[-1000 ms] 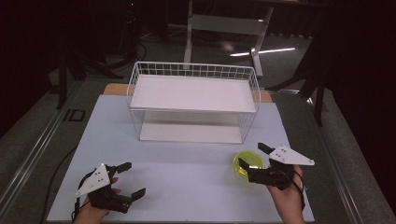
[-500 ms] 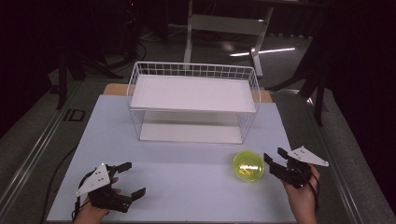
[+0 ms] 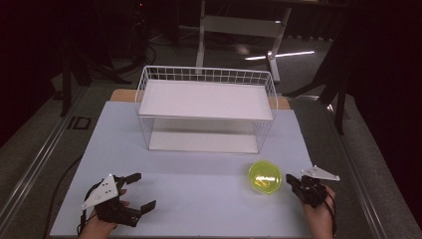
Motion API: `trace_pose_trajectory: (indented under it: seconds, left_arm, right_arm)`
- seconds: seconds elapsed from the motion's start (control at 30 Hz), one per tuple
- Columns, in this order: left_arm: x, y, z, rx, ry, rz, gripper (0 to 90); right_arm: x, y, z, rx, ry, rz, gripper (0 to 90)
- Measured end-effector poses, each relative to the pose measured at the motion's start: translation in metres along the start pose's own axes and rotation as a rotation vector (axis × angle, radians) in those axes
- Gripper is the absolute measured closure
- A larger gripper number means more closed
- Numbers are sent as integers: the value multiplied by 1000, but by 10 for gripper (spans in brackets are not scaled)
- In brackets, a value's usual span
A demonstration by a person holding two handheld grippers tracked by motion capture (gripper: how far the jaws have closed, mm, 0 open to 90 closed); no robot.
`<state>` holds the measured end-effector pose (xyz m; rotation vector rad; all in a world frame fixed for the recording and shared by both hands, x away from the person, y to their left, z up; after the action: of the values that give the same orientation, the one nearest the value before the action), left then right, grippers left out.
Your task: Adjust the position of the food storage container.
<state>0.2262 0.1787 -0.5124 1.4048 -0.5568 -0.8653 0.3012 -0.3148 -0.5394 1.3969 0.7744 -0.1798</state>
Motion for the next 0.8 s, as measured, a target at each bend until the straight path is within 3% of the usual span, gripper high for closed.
trace_pose_trajectory:
  seconds: [0.2,0.57,0.8]
  left_arm:
    - [0,0,0,6,0,-1,10]
    - [0,1,1,6,-1,3,10]
    - [1,1,2,7,-3,2,10]
  right_arm:
    - [14,-14,-11,-4,41,-59,900]
    - [20,-8,-31,-14,100,-75,900]
    - [31,-1,-57,-45,163,-92,900]
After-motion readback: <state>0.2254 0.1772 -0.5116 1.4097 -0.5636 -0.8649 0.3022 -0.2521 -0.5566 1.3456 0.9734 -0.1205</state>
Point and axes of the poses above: each handheld gripper's, and its own axes: x roughly forward along the jaws, y roughly out of its top, z roughly to its right, the point moved 5 cm from there along x, roughly forward along the jaws, and after that the axes turned 6 degrees about z, right-handed, at the moved point
